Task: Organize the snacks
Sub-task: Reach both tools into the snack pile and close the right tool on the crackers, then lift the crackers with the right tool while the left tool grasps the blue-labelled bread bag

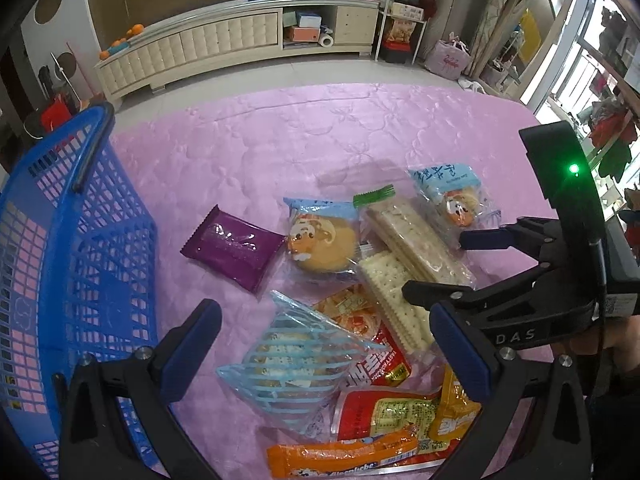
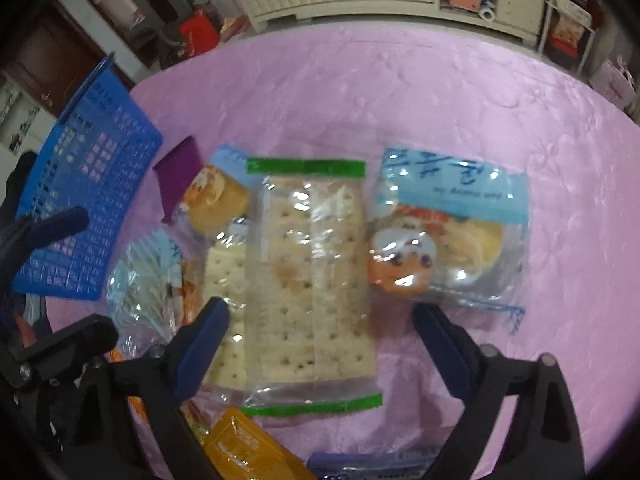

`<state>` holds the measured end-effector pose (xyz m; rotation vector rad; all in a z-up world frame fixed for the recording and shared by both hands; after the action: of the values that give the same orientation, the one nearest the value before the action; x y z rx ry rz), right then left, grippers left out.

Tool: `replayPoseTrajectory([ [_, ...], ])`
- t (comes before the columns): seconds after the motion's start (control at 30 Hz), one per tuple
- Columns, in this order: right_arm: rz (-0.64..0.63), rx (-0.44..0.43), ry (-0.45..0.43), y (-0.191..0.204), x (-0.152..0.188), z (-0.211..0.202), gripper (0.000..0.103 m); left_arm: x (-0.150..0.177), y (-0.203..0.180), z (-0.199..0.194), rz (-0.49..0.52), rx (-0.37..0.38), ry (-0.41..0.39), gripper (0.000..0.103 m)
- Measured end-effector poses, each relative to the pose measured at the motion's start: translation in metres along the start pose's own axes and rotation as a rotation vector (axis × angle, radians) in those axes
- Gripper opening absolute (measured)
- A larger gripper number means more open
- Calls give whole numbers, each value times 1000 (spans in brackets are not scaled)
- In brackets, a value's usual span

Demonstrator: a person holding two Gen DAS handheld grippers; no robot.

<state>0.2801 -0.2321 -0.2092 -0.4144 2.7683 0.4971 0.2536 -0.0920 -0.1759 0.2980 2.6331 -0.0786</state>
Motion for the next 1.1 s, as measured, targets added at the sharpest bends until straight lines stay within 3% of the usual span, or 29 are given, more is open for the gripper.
replayPoseTrajectory([
  [0.03, -3, -12, 1, 1, 1, -2, 76, 1, 0, -2, 1, 0, -1, 103],
  [0.07, 0, -47, 5, 2, 2, -4, 59, 1, 0, -1, 2, -2, -4, 103],
  [0.1, 19, -89, 17, 3, 5, -4, 58, 1, 0, -2, 2, -3, -6, 103],
  [0.3, 23, -63, -33, 3, 23, -22, 57, 3, 0, -17, 11, -15, -28, 103],
  [0.43, 45, -67, -91, -1, 35, -56, 57, -2, -6, -29, 35, -21, -46, 103],
  [0.67, 99, 47, -195, -31, 36, -114, 58, -30, -34, -41, 97, -9, -75, 103],
  [0.87, 198, 155, -256, -67, 29, -128, 58, -67, -66, -12, 120, 38, -23, 103],
  [1.1, 285, 208, -269, -99, 25, -121, 57, -97, -104, 43, 132, 56, 93, 103],
])
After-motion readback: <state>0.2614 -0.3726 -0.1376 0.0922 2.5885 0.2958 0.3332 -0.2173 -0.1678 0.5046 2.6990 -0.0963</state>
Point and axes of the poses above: each gripper's, at about its wrist camera, not at the fingertips, and z roughly the way its jaws point, y to its left, x to its underside, the point moved 3 cm from there along z, roughly the way its jaws point, and after that the axes turned 8 degrees about z, right-handed, at the moved point
